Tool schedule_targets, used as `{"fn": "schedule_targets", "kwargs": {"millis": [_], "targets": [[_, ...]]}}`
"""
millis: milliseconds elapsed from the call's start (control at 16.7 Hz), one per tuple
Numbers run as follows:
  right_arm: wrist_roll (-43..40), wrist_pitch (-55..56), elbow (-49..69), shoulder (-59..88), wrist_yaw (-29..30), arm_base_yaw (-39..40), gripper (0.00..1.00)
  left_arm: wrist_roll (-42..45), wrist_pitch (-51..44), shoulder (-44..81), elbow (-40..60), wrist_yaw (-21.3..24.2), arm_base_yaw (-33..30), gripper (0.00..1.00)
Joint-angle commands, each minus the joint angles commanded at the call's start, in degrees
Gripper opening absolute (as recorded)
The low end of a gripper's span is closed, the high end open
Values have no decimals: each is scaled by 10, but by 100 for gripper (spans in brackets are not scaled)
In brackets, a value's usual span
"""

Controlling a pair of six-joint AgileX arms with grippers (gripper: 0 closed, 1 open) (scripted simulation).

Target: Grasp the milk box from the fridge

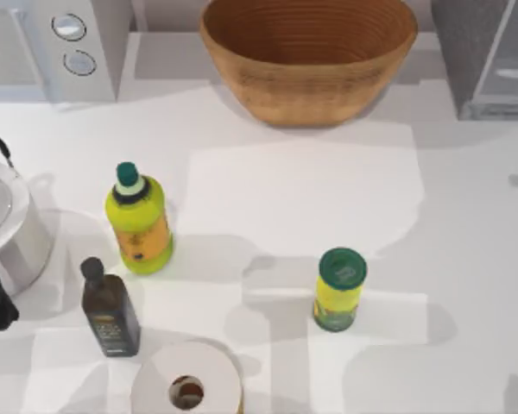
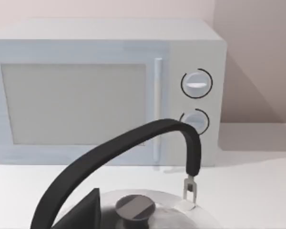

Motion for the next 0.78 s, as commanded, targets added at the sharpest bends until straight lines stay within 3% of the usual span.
{"fn": "schedule_targets", "kwargs": {"millis": [360, 780], "targets": [[1, -126, -96, -290, 14, 58, 0, 0, 0, 0, 0, 0, 0, 100], [-17, -319, -207, -699, 89, 75, 0, 0, 0, 0, 0, 0, 0, 100]]}}
